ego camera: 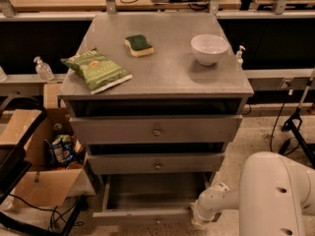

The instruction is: Open bottom drawer

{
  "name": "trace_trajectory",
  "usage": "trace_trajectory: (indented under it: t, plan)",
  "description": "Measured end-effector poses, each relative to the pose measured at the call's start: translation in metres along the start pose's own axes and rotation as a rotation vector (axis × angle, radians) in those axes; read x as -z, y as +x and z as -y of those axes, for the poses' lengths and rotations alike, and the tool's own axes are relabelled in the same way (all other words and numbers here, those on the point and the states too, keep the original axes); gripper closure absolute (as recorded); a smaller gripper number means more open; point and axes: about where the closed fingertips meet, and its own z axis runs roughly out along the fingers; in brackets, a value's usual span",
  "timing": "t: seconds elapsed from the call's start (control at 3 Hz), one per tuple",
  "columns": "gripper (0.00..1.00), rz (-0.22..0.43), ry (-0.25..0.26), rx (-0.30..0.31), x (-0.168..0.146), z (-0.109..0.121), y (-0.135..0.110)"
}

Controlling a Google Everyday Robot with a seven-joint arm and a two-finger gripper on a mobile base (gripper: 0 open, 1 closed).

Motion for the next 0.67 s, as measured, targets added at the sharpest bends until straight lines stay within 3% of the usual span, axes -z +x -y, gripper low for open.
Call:
trace_trajectory:
  t: [0.33, 0.67]
  plan:
    - [0.11, 0.000, 0.000, 0.000, 0.0000, 0.0000, 0.0000]
    - [0.00, 0.000, 0.000, 0.000, 0.0000, 0.0000, 0.0000]
